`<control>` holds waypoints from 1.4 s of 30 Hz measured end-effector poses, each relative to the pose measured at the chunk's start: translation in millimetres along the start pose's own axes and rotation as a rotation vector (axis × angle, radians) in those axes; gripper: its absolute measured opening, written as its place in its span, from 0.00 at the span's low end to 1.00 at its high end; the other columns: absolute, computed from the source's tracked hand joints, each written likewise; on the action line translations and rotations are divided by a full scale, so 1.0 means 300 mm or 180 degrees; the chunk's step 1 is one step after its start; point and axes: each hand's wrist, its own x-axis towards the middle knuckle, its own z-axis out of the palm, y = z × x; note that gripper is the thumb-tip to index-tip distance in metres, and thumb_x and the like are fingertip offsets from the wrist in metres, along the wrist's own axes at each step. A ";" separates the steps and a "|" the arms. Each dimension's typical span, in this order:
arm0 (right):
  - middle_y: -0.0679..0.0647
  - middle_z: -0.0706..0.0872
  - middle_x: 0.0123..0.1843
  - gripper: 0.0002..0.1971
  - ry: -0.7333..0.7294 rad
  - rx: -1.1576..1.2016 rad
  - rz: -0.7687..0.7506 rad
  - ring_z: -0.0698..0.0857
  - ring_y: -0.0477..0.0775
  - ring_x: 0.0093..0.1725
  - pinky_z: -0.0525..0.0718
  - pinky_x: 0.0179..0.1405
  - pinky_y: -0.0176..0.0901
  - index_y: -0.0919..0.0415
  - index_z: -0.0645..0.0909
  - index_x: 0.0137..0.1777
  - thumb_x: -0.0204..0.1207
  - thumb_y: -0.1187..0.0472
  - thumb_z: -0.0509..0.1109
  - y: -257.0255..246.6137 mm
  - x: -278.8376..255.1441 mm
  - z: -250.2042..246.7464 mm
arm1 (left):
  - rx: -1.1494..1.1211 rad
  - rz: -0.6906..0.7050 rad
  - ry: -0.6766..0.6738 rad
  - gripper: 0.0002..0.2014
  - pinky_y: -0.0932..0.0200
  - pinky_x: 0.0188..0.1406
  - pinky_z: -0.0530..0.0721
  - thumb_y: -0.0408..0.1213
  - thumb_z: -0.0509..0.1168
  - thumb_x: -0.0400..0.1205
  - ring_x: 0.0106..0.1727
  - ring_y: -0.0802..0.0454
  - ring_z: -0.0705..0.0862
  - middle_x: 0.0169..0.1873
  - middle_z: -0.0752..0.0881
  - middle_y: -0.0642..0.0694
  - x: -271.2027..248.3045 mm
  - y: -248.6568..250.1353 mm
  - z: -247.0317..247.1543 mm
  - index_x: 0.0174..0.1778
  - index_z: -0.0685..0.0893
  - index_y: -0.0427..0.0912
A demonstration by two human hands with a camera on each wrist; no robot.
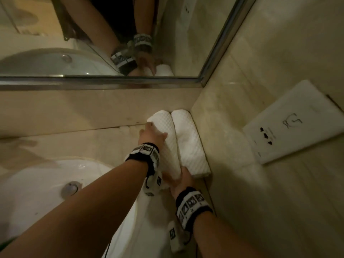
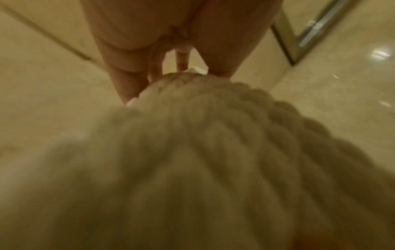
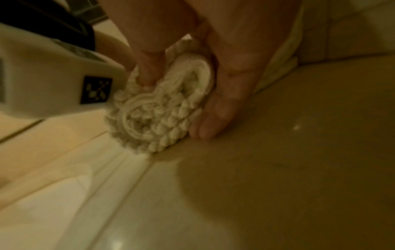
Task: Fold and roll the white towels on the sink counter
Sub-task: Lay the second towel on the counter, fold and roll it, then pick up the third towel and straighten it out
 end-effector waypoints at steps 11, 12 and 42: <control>0.53 0.85 0.50 0.22 -0.0038 -0.1278 -0.0338 0.86 0.57 0.46 0.87 0.51 0.52 0.53 0.74 0.57 0.70 0.41 0.70 -0.036 -0.250 -0.178 | 0.0551 0.0212 -0.0782 0.17 0.48 0.50 0.86 0.48 0.65 0.82 0.49 0.43 0.87 0.53 0.87 0.39 -0.333 -0.189 -0.189 0.61 0.79 0.40; 0.54 0.86 0.47 0.21 -0.0144 -0.1190 -0.0303 0.88 0.57 0.44 0.89 0.49 0.53 0.53 0.75 0.56 0.69 0.42 0.70 -0.050 -0.288 -0.184 | 0.0365 0.0227 -0.0754 0.15 0.50 0.46 0.86 0.47 0.64 0.83 0.46 0.44 0.86 0.52 0.87 0.40 -0.379 -0.202 -0.208 0.59 0.80 0.40; 0.59 0.87 0.46 0.11 -0.2416 -0.1179 -0.1093 0.84 0.54 0.36 0.81 0.32 0.43 0.65 0.79 0.52 0.77 0.57 0.72 -0.101 -1.025 0.734 | -0.1896 -0.0525 0.1365 0.04 0.56 0.33 0.79 0.36 0.65 0.83 0.37 0.46 0.84 0.41 0.88 0.39 -1.289 -1.349 -0.982 0.46 0.82 0.39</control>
